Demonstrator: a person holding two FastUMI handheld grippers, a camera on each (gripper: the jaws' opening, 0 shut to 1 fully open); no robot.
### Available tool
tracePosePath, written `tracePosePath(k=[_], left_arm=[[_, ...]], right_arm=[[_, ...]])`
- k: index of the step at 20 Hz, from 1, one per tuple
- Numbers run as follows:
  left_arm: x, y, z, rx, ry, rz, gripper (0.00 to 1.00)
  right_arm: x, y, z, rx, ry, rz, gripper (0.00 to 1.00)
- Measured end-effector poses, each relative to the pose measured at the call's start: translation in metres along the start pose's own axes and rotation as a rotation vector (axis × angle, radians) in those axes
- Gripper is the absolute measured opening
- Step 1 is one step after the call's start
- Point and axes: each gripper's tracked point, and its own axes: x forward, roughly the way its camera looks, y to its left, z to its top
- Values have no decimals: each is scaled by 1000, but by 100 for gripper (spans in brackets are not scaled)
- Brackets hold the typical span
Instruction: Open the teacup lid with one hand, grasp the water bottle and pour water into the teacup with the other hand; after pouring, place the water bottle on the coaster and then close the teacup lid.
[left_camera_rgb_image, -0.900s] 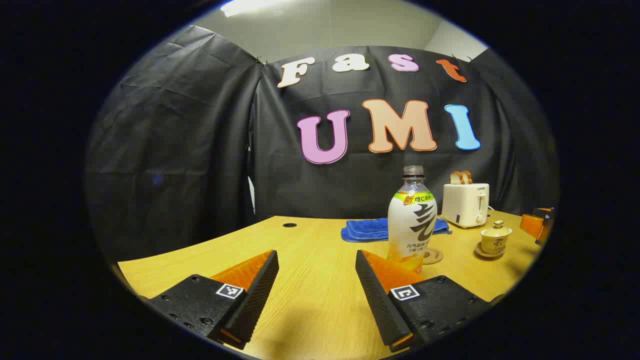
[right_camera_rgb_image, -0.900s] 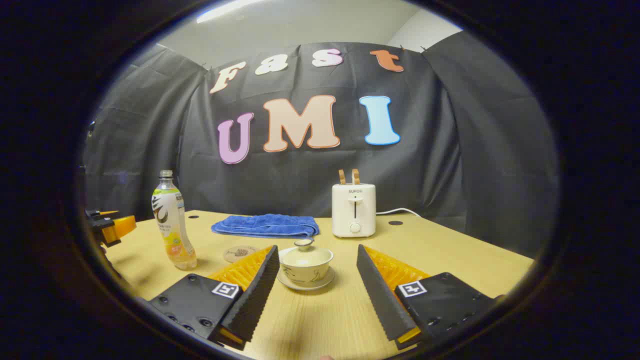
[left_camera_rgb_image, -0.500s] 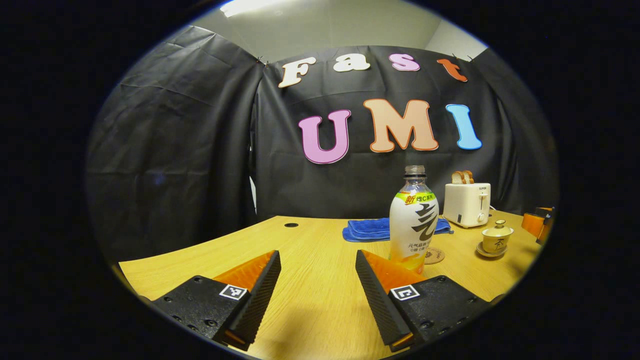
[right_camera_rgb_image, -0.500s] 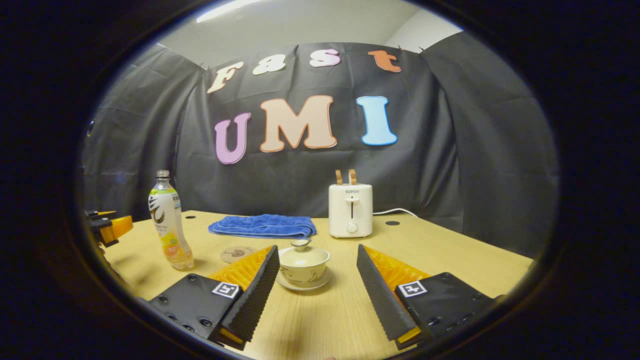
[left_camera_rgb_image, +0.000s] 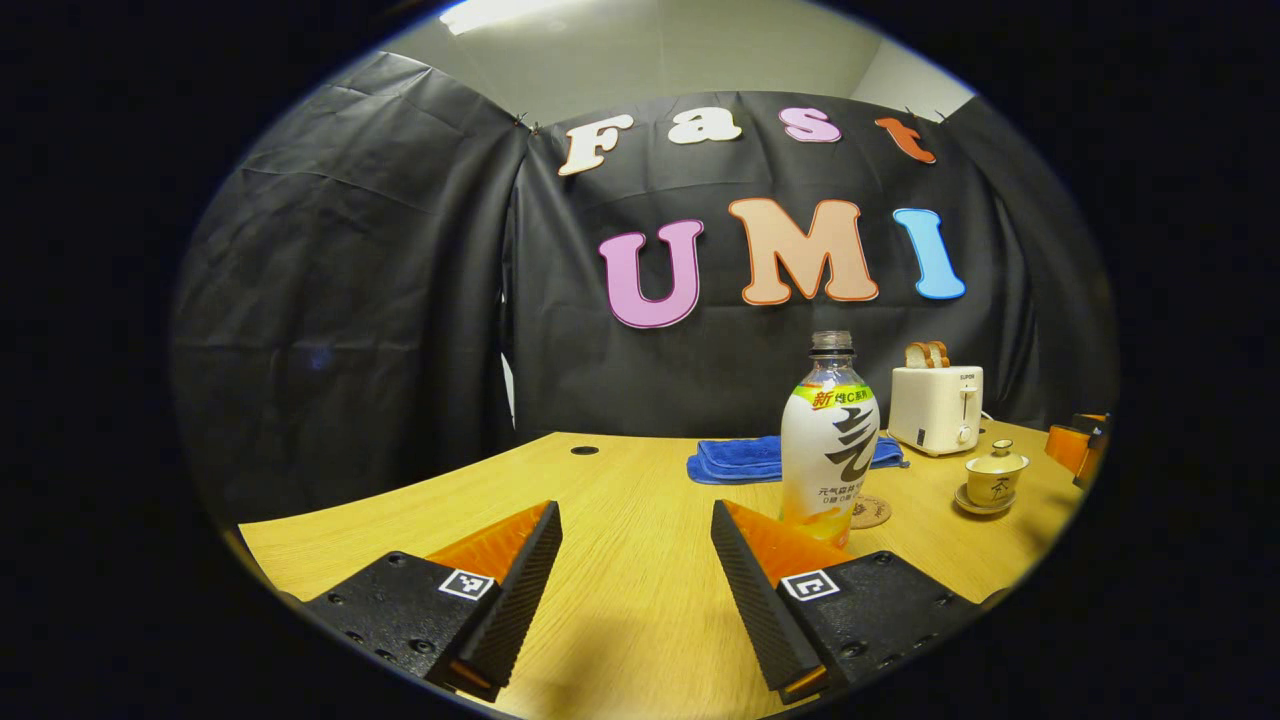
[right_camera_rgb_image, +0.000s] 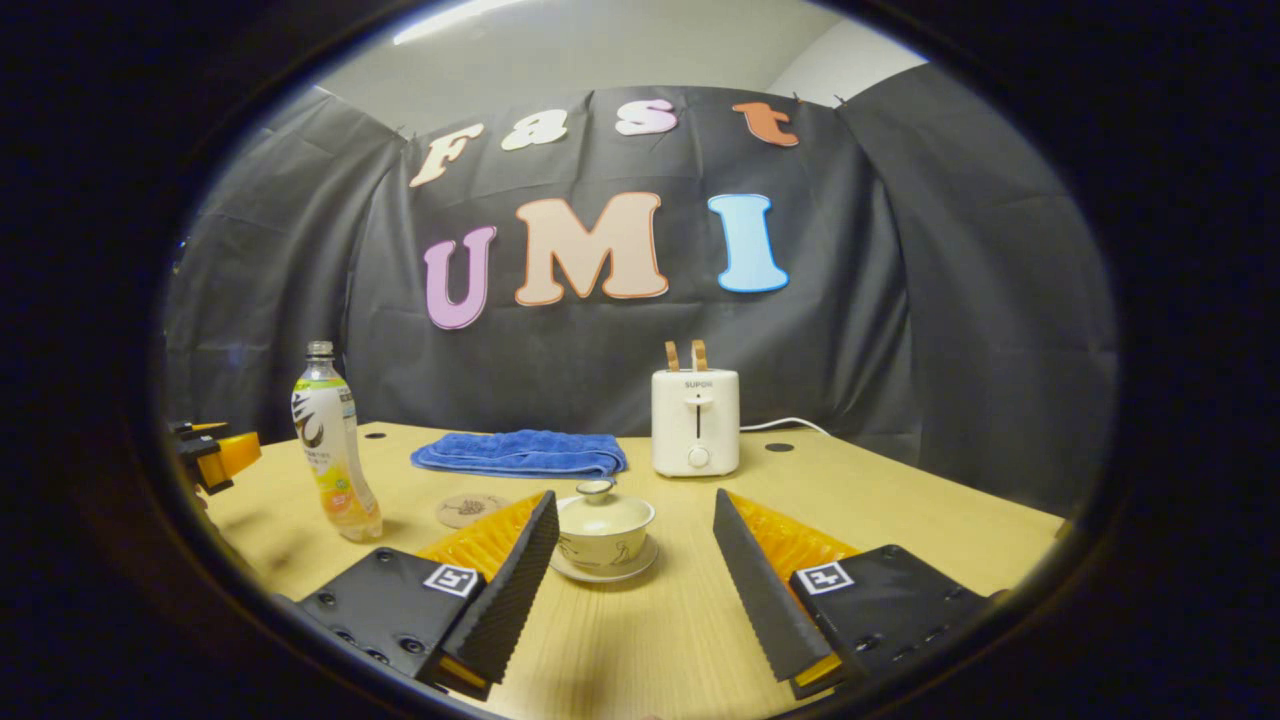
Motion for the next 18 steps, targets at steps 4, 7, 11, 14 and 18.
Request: tracePosePath(k=[4, 7, 11, 14, 18], left_arm=[[0, 0, 0, 0, 0, 5, 88], [0, 0, 0, 0, 0, 5, 88], [0, 0, 0, -1, 1, 5, 88], [0, 0, -1, -1, 0, 6, 88], [-1, 0, -1, -2, 1, 3, 88]], right_arm=[[0, 1, 0, 0, 1, 12, 99], [0, 2, 0, 0, 1, 19, 99], [4, 10, -1, 1, 7, 58, 98], [9, 17, -1, 1, 9, 93, 97], [21, 25, -2, 1, 12, 127, 97]])
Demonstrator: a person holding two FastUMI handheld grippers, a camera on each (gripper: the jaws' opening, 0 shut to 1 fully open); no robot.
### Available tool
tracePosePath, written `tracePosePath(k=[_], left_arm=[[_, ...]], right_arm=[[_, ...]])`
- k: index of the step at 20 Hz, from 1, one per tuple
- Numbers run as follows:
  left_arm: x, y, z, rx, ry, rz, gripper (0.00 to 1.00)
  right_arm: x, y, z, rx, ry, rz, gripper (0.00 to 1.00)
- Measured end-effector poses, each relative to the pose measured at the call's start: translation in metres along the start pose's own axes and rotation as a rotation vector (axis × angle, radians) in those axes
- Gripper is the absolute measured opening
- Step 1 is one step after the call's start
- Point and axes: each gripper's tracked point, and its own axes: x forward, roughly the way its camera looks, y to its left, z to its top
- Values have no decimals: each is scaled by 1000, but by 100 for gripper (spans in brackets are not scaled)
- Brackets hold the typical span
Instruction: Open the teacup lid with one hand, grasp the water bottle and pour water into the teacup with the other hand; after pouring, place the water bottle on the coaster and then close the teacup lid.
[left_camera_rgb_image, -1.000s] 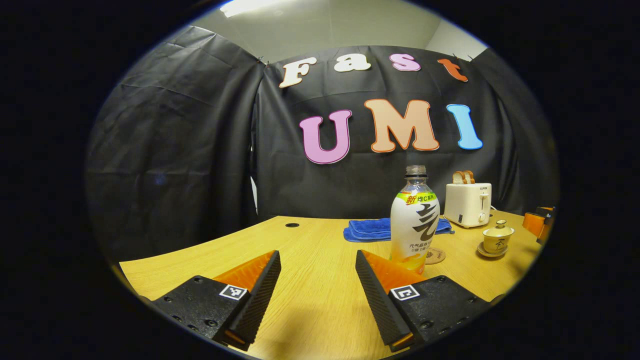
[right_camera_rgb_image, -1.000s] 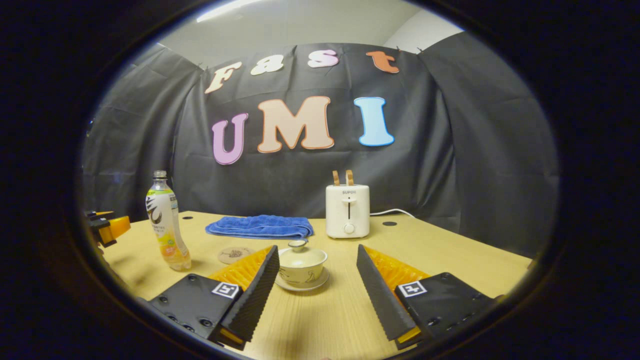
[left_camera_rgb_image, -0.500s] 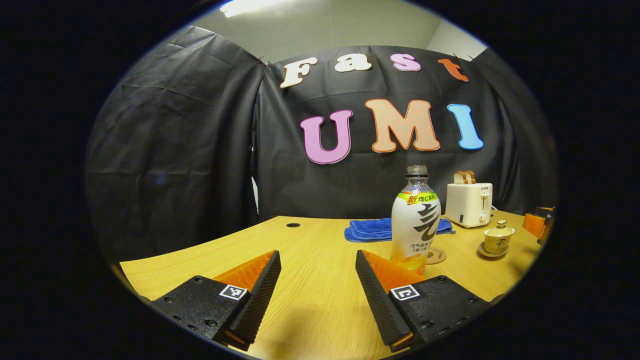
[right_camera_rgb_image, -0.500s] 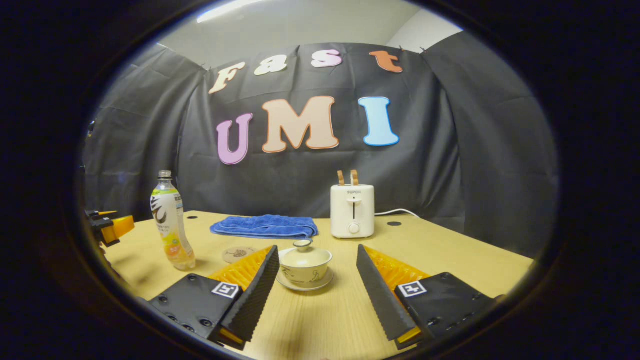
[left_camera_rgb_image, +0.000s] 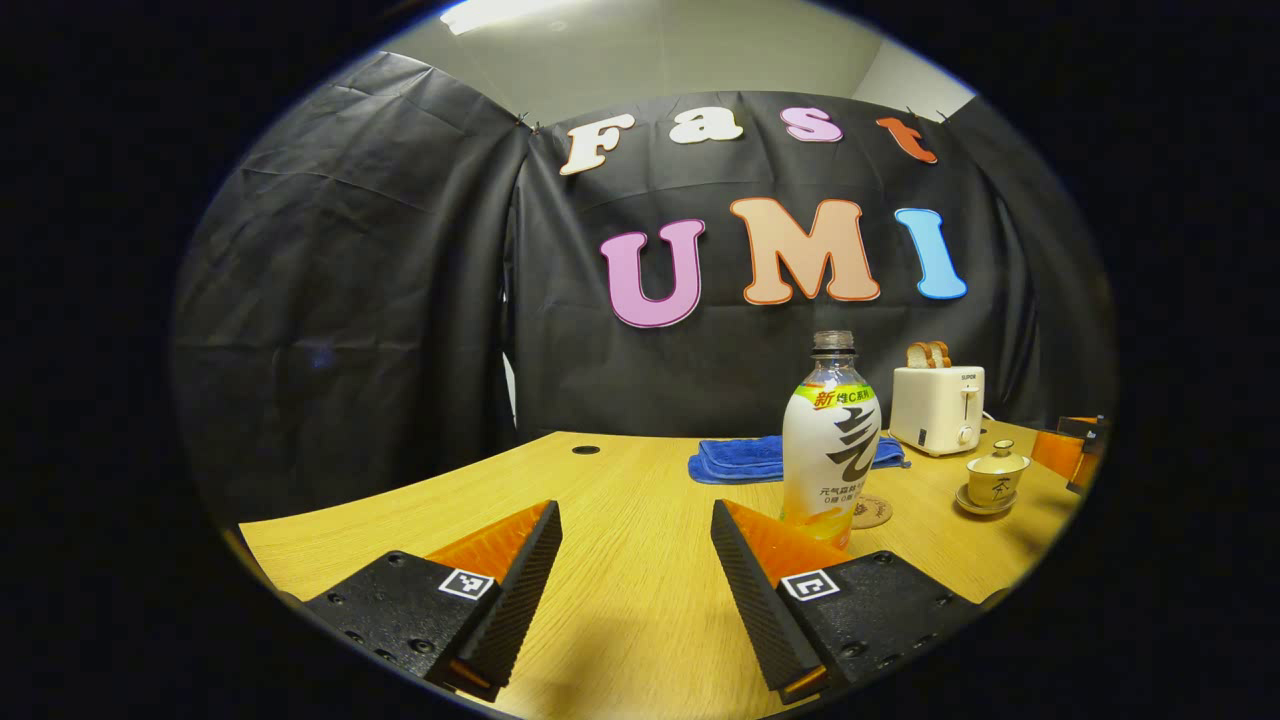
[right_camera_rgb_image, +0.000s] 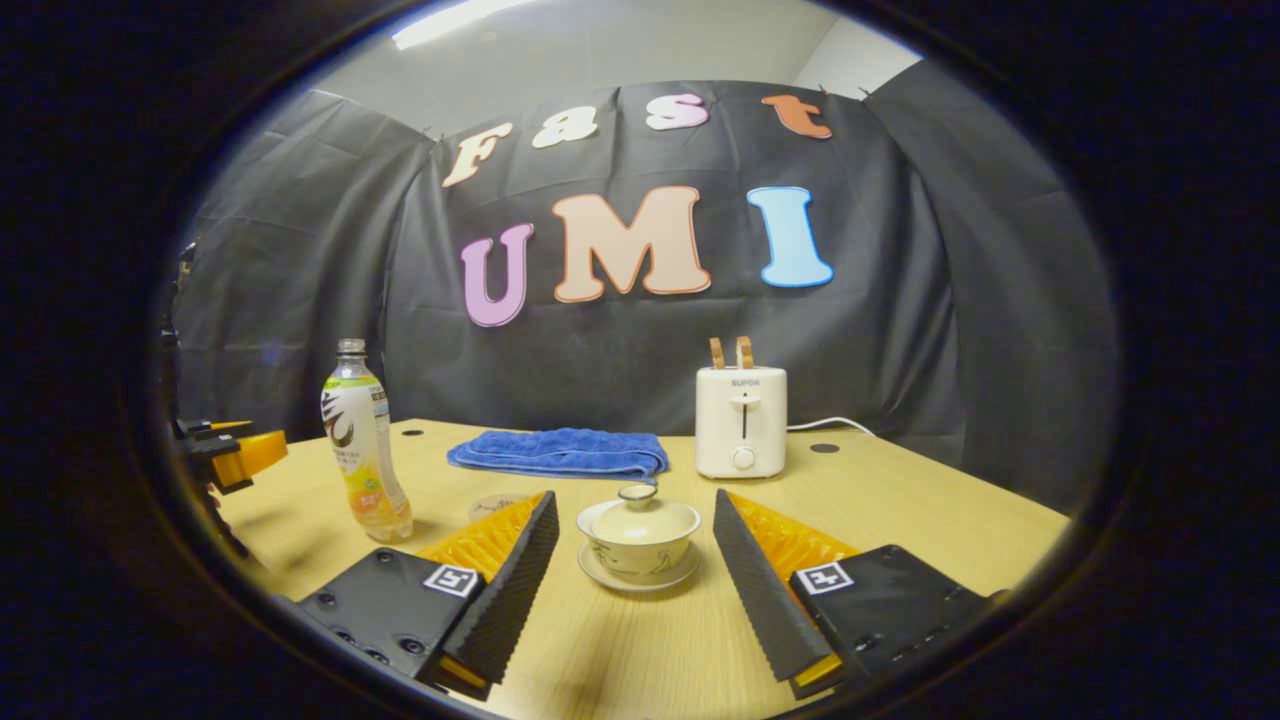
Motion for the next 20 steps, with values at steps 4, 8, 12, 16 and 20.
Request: tracePosePath(k=[4, 8, 12, 16, 20], left_arm=[[0, -1, 0, -1, 1, -4, 88], [-1, -1, 0, -1, 0, -9, 88], [0, -2, 0, -1, 1, -10, 88], [-1, -2, 0, -2, 1, -11, 88], [-1, -2, 0, -1, 1, -10, 88]], right_arm=[[18, 3, -1, 0, 5, 9, 97], [38, 8, -10, -3, 55, 28, 97], [56, 7, -14, -7, 88, 24, 97], [68, 7, -18, -14, 110, 20, 96], [77, 8, -25, -24, 149, 23, 83]])
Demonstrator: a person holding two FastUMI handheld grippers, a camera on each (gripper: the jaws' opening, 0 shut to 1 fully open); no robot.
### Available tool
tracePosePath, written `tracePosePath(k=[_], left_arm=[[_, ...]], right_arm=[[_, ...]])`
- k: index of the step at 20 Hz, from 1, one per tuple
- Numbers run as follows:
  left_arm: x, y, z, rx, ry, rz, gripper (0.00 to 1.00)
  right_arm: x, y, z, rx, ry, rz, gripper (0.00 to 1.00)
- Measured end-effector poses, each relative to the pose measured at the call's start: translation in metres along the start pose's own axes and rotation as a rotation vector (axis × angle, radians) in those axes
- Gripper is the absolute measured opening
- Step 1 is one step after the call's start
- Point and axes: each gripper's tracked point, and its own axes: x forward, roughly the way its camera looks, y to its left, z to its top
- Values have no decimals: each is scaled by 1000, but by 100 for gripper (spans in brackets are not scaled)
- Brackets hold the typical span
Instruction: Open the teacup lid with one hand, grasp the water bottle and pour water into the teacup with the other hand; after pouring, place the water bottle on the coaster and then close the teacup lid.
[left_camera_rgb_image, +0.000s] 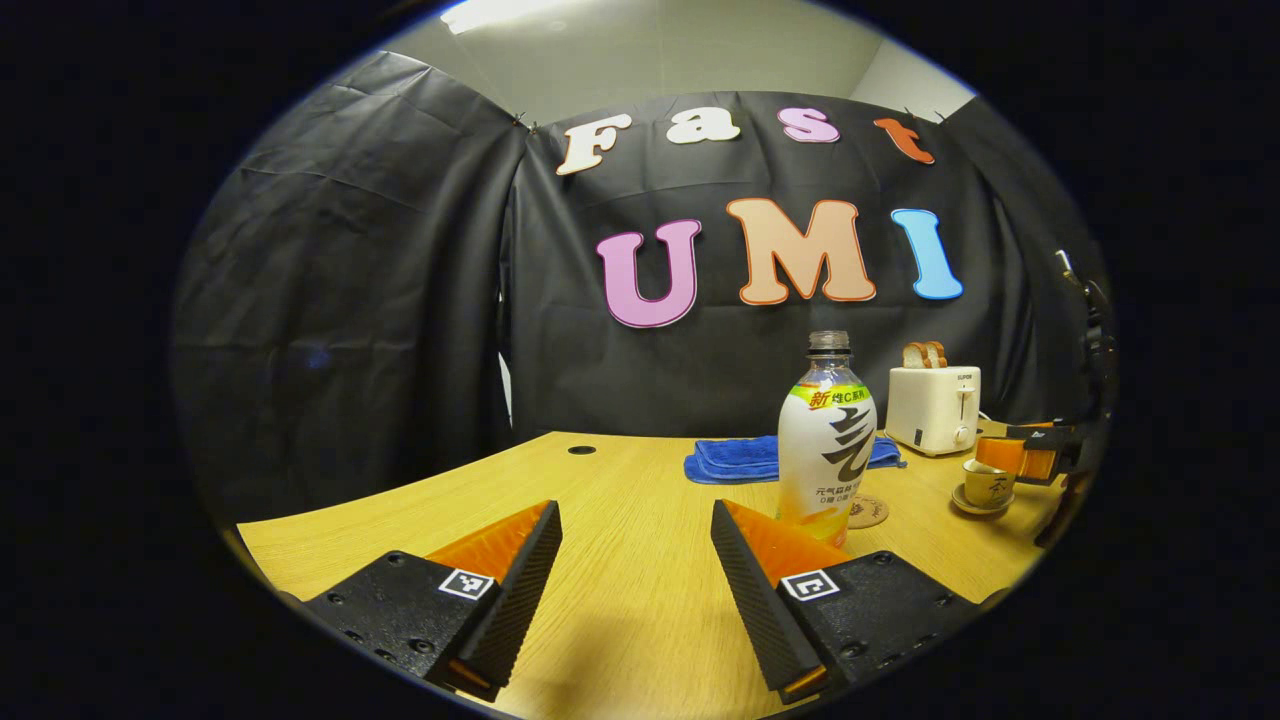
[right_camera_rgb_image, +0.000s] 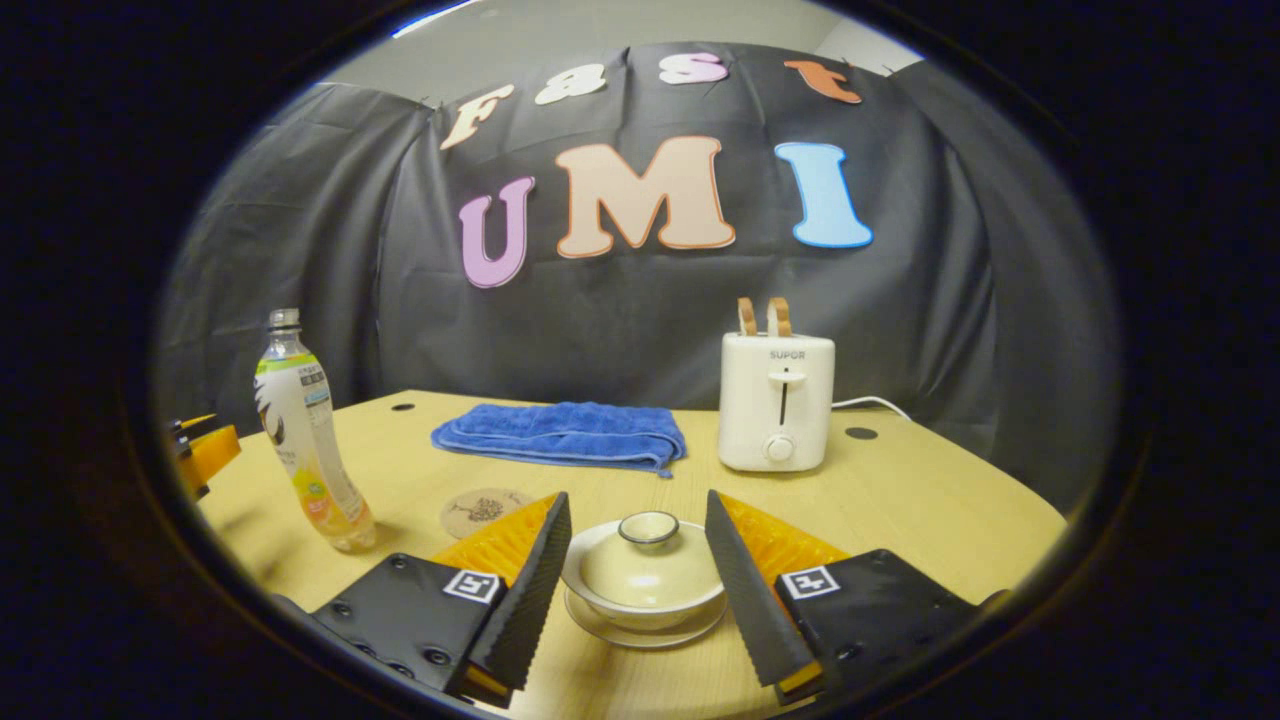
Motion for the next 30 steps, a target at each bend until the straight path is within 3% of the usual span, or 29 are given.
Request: tracePosePath(k=[11, 22, 30], left_arm=[[0, 0, 0, 0, 0, 0, 88], [-1, -4, 1, -1, -1, -27, 88], [-1, -37, 2, -5, -7, -199, 88]], right_arm=[[14, -2, 2, -48, 4, -34, 36], [-1, -4, 14, -5, -87, -2, 36], [-24, -13, 20, 19, -152, -7, 36]])
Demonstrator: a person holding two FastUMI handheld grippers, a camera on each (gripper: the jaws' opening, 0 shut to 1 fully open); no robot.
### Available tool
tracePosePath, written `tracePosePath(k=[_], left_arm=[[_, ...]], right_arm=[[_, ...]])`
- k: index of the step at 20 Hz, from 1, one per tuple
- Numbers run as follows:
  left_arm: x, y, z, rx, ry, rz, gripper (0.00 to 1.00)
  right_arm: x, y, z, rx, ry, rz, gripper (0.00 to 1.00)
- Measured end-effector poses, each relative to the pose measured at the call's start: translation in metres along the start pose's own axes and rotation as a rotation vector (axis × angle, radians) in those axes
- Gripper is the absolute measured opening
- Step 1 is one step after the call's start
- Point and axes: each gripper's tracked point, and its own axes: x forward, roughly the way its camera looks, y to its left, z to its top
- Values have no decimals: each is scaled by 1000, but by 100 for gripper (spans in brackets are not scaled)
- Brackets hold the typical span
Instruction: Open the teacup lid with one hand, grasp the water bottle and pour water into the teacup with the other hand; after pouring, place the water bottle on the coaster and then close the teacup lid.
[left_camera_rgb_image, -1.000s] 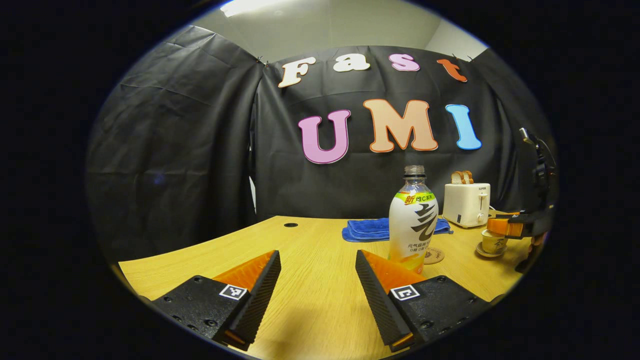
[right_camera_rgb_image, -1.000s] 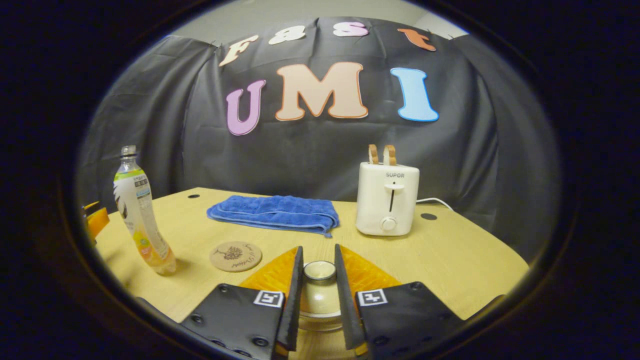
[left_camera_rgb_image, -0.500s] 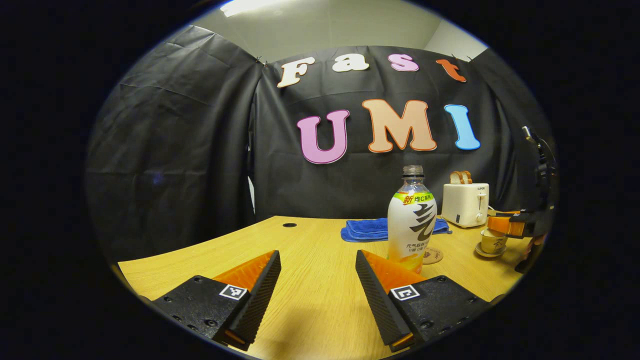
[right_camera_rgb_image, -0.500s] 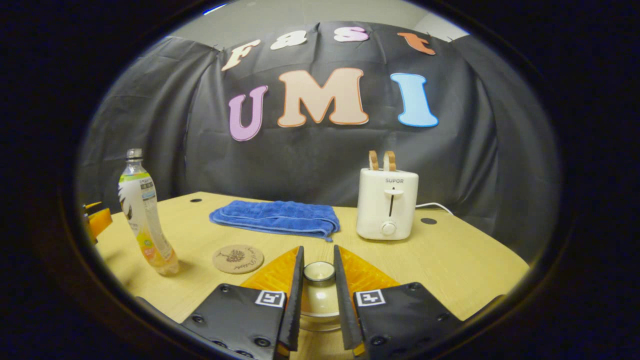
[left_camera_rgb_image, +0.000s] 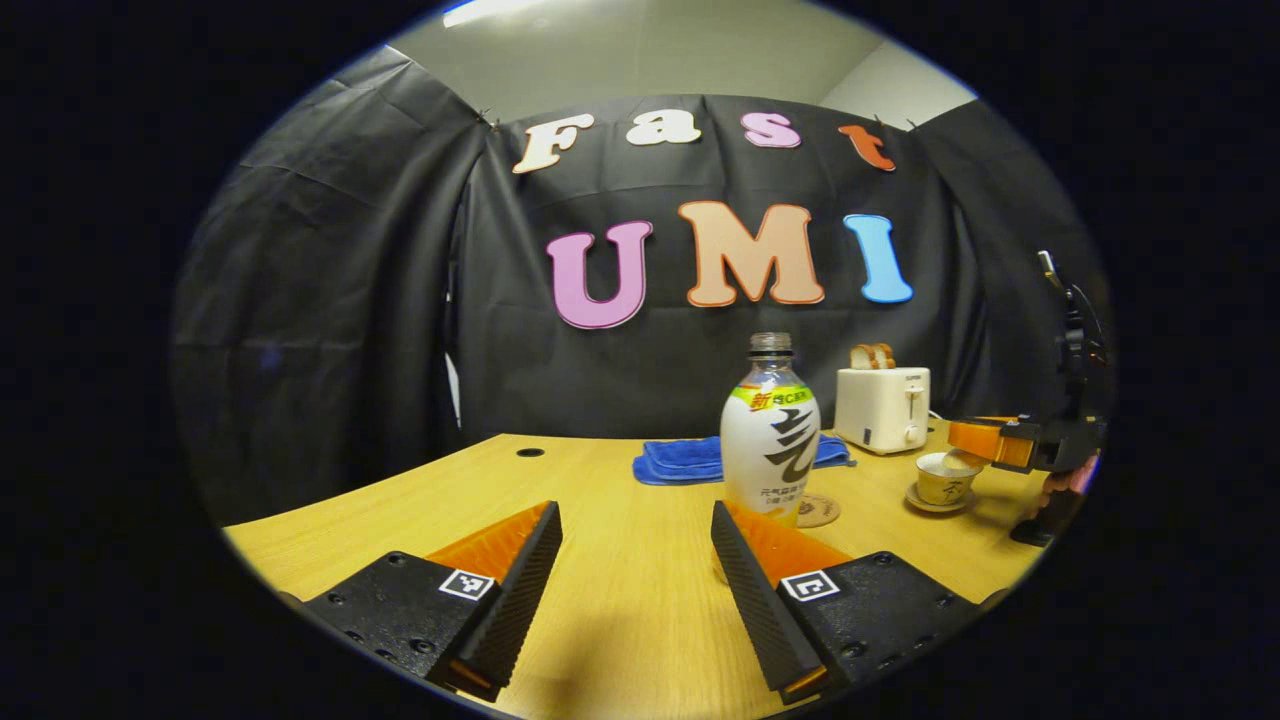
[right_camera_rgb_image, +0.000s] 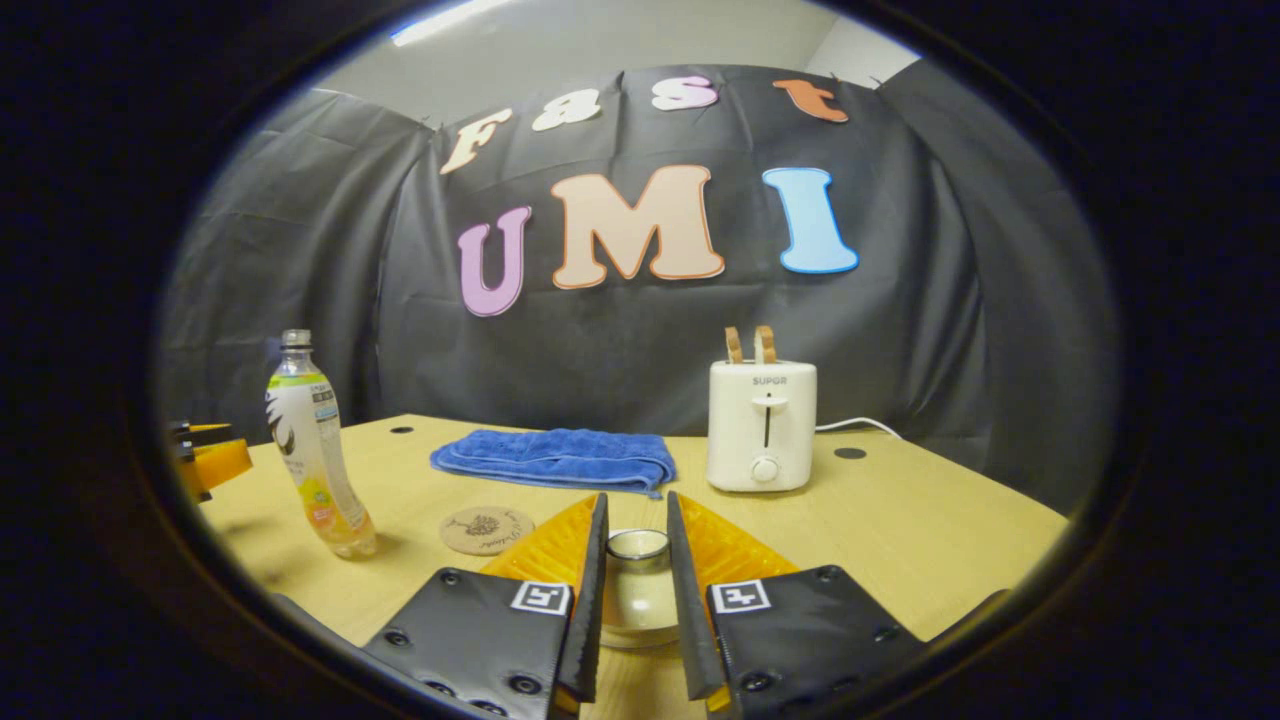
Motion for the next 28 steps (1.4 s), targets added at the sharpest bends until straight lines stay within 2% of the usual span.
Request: tracePosePath(k=[2, 4, 7, 12, 16, 20, 24, 28], left_arm=[[0, -5, 0, -1, -1, -26, 88], [0, -5, 0, -1, 0, -31, 88], [1, -13, 0, -2, 2, -68, 88], [2, -41, 0, -5, -2, -215, 88], [9, -56, 0, -9, 0, -266, 88], [27, -67, -3, -8, 17, -276, 88], [50, -73, -6, -6, 36, -254, 88], [66, -82, -10, -1, 61, -253, 88]], right_arm=[[-3, -3, -2, 3, 2, -3, 36], [-7, -9, -1, 2, -2, -19, 28], [-14, -12, 0, 1, -6, -25, 29], [-33, -20, 2, 1, -9, -30, 29], [-44, -28, 1, 1, -9, -40, 30], [-50, -30, 2, 2, -10, -37, 29], [-55, -29, 1, 2, -7, -17, 29], [-58, -39, 2, 1, -8, -39, 29]])
